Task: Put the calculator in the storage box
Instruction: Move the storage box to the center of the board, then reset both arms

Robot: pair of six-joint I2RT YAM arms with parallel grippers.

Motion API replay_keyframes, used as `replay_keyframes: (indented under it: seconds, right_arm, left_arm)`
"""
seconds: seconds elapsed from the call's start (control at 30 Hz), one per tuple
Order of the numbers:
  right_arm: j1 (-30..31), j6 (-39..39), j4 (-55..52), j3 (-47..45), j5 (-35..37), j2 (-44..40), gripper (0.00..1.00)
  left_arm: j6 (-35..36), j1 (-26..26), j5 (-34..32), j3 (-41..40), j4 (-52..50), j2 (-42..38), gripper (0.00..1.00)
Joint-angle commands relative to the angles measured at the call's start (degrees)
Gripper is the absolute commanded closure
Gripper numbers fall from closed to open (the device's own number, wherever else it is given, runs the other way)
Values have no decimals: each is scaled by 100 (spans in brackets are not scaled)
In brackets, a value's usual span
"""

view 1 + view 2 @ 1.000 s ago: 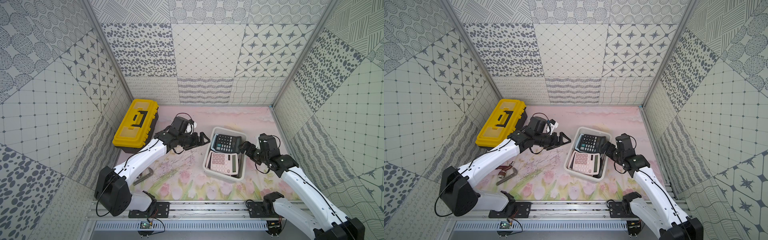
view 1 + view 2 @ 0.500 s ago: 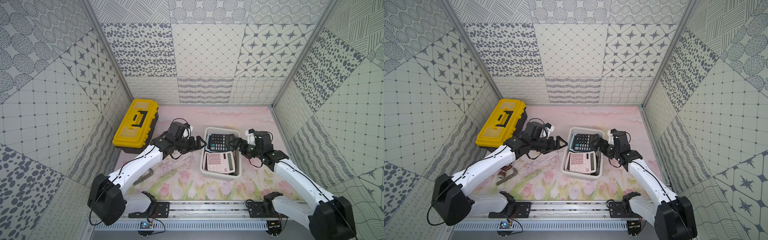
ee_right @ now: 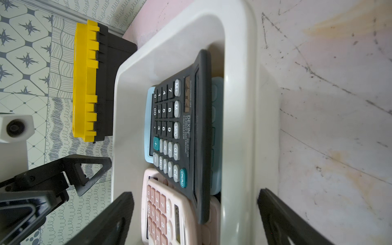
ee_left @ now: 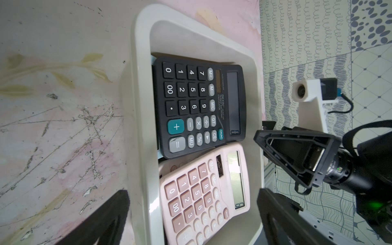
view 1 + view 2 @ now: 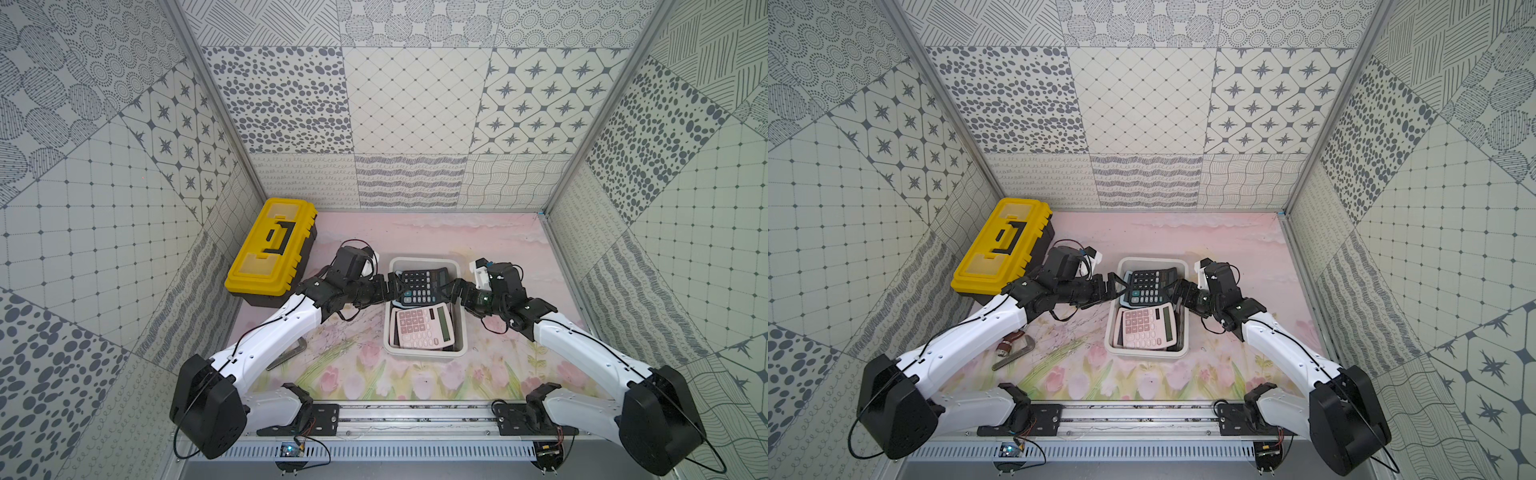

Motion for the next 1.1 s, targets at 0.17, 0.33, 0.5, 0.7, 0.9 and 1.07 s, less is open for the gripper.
replay_keyframes:
  seconds: [0.17, 0.33, 0.5, 0.7, 0.9, 1.07]
  right_arm:
    - [-81, -1019, -1054, 516, 1121, -868, 3]
    - [-402, -1837, -1301, 597, 1377, -1431, 3]
    - [-656, -2662, -1319, 581, 2179, -1754, 3]
    - [-1178, -3305, -759, 194, 2788, -1793, 3]
    - [-2284, -3297, 443, -530, 2244, -1816, 3]
    - [-3130, -3053, 1756, -1388, 2056, -1686, 3]
  left_arm:
    - [351, 201, -1115, 69, -635, -787, 0]
    - [536, 204, -1696, 227, -833, -1186, 0]
    - [680, 213, -2314, 115, -843, -1510, 0]
    - [1016, 353, -2921, -158, -455, -1444, 0]
    - [1509, 999, -2969, -419, 313, -801, 0]
    - [1818, 1508, -3127, -697, 878, -396, 0]
